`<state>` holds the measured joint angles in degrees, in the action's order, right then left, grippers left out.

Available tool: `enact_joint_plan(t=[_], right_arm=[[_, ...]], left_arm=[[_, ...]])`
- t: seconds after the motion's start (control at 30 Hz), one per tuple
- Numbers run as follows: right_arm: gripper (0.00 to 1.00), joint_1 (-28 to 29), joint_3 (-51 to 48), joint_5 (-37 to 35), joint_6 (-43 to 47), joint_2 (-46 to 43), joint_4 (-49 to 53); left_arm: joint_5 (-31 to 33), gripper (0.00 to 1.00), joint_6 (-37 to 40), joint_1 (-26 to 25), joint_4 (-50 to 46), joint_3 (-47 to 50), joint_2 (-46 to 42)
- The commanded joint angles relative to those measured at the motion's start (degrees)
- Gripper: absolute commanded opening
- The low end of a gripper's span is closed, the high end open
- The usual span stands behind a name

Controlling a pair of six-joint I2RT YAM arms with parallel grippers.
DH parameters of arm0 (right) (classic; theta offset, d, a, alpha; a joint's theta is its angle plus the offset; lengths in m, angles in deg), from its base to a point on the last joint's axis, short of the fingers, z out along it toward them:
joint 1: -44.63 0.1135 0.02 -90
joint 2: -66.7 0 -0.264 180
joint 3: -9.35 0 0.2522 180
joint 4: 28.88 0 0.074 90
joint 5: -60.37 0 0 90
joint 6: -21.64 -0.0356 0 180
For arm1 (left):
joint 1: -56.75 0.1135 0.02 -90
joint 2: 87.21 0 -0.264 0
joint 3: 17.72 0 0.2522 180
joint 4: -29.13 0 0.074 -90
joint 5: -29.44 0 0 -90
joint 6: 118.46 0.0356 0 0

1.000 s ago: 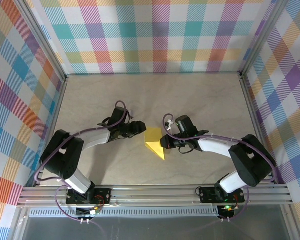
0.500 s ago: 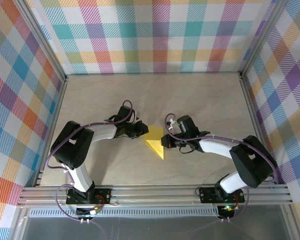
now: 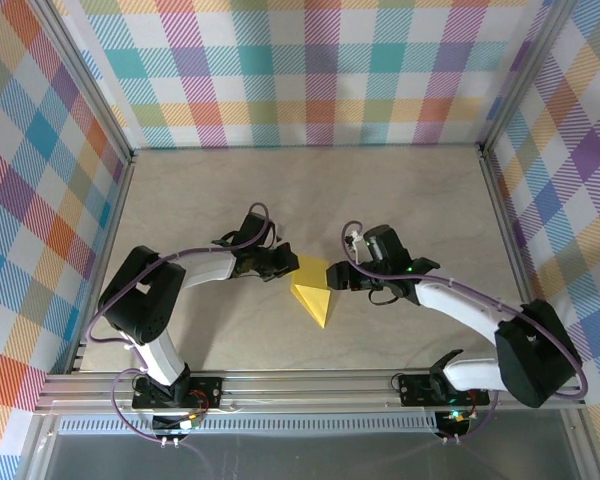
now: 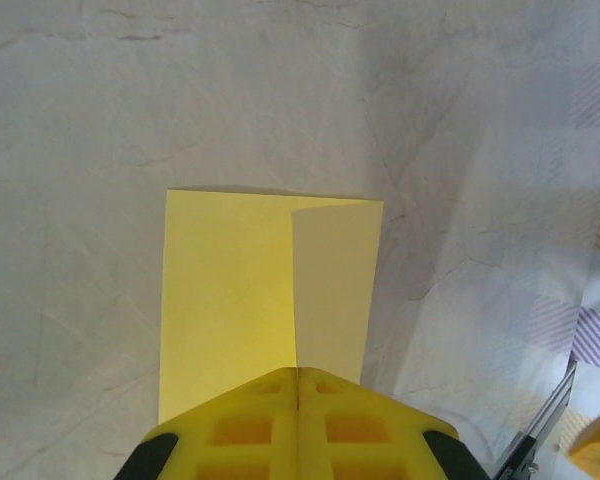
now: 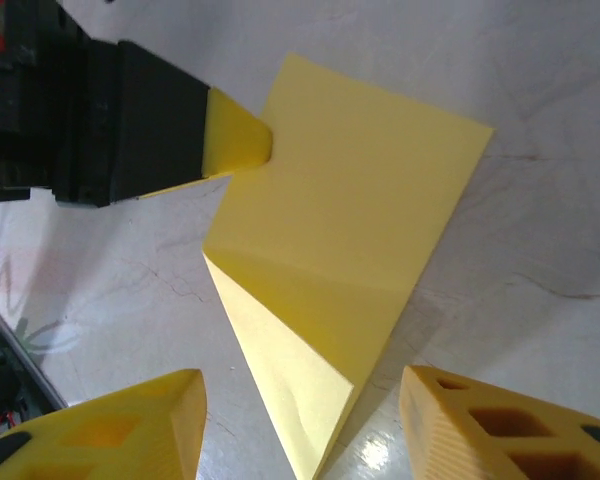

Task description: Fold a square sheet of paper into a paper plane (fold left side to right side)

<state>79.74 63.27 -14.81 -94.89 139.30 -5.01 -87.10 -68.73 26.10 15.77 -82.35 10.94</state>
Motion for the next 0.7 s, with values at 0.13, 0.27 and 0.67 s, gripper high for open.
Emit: enact_joint_plan(t=[0.13,0.27,0.67], right_arm=[[0.55,11.23,4.62,-16.8,-1.33,-0.28,14.52],[0.55,19.27,8.37,-25.31,-3.07,4.76,17.02],[0.43,28.78,20.13,-37.16,-4.28,23.0,21.98]], left_arm=[[3.69,0.0,-6.18,-0.9,-1.42,-0.16,-3.21],[4.38,0.0,-7.21,-1.23,-1.42,-0.34,-4.11],[4.53,0.0,-8.5,-1.51,-1.72,-0.44,-5.61]])
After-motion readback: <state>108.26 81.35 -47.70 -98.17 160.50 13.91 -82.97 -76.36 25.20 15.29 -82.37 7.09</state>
